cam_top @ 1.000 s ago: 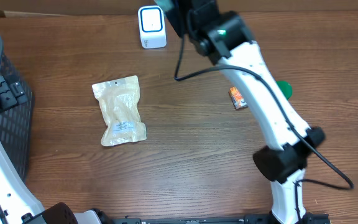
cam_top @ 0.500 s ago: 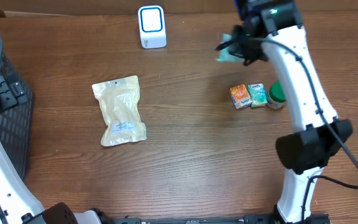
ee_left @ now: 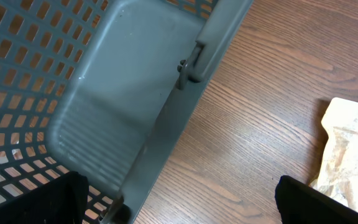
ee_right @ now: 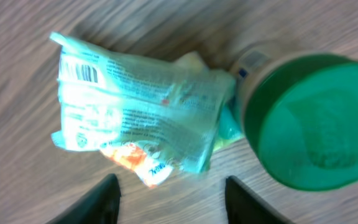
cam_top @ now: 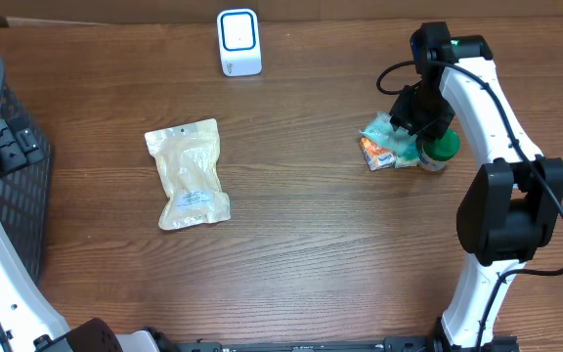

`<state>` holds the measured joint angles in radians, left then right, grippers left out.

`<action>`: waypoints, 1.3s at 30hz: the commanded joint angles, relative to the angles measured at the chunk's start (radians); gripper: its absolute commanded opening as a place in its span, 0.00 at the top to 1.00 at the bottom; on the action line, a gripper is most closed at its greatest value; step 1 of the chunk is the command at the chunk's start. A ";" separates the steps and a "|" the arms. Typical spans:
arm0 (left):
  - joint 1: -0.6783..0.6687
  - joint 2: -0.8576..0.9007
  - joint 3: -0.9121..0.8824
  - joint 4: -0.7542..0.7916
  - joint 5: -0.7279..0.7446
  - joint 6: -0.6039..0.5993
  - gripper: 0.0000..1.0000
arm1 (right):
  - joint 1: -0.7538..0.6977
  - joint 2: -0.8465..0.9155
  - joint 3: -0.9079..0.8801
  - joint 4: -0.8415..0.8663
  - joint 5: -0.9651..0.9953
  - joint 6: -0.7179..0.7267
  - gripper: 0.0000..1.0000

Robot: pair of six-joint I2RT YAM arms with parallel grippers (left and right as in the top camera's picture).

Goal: Scan the item barcode
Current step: 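Carry the teal packet back and drop it beside the jar, then move the right gripper left over the beige pouch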

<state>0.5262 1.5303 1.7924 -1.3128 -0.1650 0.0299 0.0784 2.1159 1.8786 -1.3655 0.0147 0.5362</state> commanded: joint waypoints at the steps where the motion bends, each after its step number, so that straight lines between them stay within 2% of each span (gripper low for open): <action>1: 0.003 0.000 0.016 0.001 0.001 0.015 0.00 | -0.003 -0.014 0.093 -0.026 -0.042 -0.047 0.36; 9: 0.003 0.000 0.016 0.001 0.001 0.015 0.01 | 0.005 -0.015 0.357 -0.224 -0.058 -0.054 0.35; 14: 0.003 0.000 0.016 0.001 0.001 0.016 0.00 | 0.023 -0.018 0.447 -0.267 -0.237 -0.225 0.35; 18: 0.003 0.000 0.016 0.001 0.001 0.016 0.00 | 0.044 -0.015 0.431 -0.244 -0.364 -0.311 0.24; 19: 0.003 0.000 0.016 0.001 0.001 0.015 0.01 | 0.053 -0.015 0.425 -0.235 -0.366 -0.310 0.17; 20: 0.003 0.000 0.016 0.001 0.001 0.015 0.00 | 0.063 -0.015 0.418 -0.220 -0.365 -0.310 0.16; 23: 0.003 0.000 0.016 0.001 0.001 0.016 0.01 | 0.096 -0.015 0.398 -0.149 -0.364 -0.310 0.03; 28: 0.003 0.000 0.016 0.001 0.001 0.015 0.00 | 0.138 -0.015 0.379 -0.018 -0.365 -0.309 0.00; 33: 0.003 0.000 0.016 0.001 0.001 0.016 0.00 | 0.175 -0.012 0.378 0.001 -0.402 -0.310 0.00; 39: 0.003 0.000 0.016 0.001 0.001 0.016 0.00 | 0.291 -0.011 0.319 0.080 -0.393 -0.332 0.00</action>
<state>0.5262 1.5303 1.7924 -1.3128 -0.1650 0.0299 0.2970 2.1162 2.2406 -1.3251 -0.3668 0.2222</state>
